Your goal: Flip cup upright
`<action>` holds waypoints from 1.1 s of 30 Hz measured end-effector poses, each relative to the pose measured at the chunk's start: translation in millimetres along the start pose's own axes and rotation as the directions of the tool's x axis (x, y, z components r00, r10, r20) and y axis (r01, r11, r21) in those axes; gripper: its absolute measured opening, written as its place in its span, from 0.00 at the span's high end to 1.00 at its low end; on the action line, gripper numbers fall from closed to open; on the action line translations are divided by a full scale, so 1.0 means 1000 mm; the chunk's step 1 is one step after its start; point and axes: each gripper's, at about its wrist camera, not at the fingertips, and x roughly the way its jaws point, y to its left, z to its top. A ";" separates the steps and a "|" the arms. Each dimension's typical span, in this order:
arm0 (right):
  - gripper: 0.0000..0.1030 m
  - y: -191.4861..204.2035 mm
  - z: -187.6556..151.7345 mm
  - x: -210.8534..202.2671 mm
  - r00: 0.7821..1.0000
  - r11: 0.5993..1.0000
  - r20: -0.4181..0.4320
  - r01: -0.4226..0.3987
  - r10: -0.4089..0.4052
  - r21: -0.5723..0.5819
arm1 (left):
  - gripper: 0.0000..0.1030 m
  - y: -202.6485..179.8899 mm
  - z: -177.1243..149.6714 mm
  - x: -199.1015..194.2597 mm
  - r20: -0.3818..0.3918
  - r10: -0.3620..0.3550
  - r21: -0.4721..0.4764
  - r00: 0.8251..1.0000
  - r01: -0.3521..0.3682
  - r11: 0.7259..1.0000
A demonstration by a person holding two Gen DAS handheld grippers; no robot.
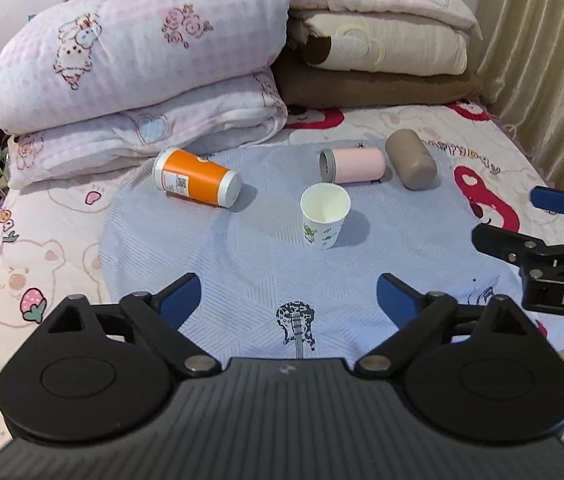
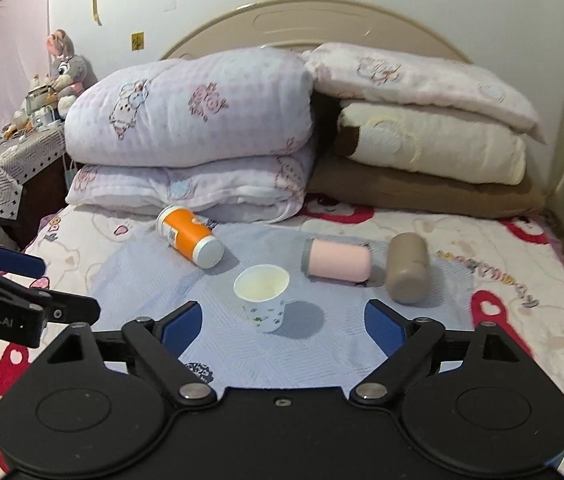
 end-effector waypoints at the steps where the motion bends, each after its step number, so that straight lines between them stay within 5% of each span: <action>1: 0.08 0.000 0.002 -0.005 1.000 1.000 0.003 0.007 -0.007 0.001 | 0.05 -0.002 0.001 -0.003 0.005 0.011 0.003 1.000 -0.011 1.000; 12: 0.01 -0.013 0.016 -0.025 0.995 0.991 -0.059 0.085 -0.079 0.108 | 0.02 -0.017 0.006 -0.023 0.020 0.083 0.043 0.996 -0.084 0.996; 20: 0.01 -0.026 0.015 -0.024 0.992 0.981 -0.121 0.048 -0.025 0.189 | 0.02 -0.019 0.007 -0.023 -0.016 0.106 0.016 0.994 -0.106 0.994; 33: 0.01 -0.025 0.013 -0.036 0.990 0.989 -0.132 0.067 -0.050 0.128 | 0.02 -0.019 0.008 -0.017 -0.055 0.104 -0.014 0.993 -0.105 0.994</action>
